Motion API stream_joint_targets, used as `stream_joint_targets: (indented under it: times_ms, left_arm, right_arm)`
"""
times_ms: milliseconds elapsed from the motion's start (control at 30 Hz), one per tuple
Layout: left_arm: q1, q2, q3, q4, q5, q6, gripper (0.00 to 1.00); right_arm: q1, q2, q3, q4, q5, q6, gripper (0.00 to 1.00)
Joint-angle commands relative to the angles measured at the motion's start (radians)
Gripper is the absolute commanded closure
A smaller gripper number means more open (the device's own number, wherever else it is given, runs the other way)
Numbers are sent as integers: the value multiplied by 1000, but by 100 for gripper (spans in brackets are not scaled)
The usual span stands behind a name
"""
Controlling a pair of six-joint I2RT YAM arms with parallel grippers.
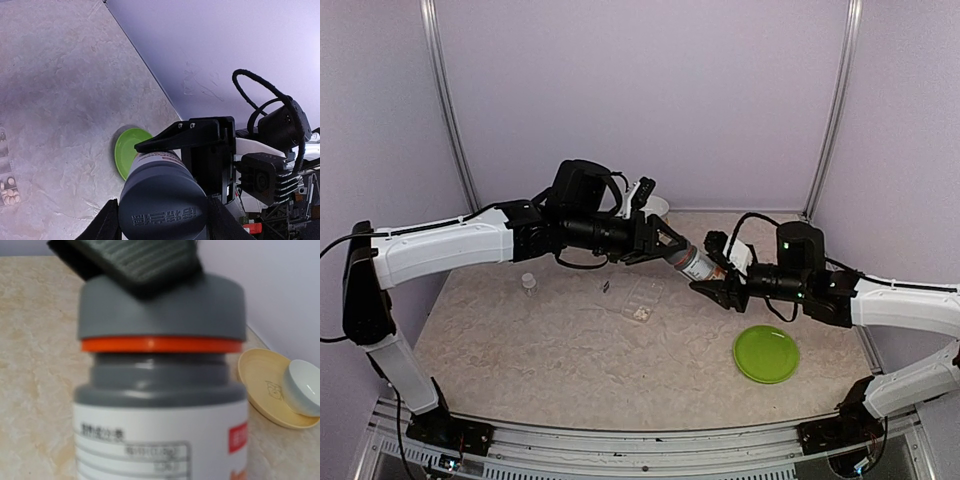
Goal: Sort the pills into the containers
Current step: Screw the lid of the pill bottle onto the pill bottle.
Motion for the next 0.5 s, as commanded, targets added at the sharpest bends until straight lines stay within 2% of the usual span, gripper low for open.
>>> stream_joint_targets:
  times_ms: [0,133,467]
  left_arm:
    - [7,28,-22,22,29,14,55]
    - [0,-5,-62,85,40,116,55]
    - [11,-47,-155,198,239,364,61]
  right_arm:
    - [29,-34,30,67,-3,-5,76]
    - [29,-32,65,27,-78,82,76]
    - [29,-38,129,-48,-282,301,80]
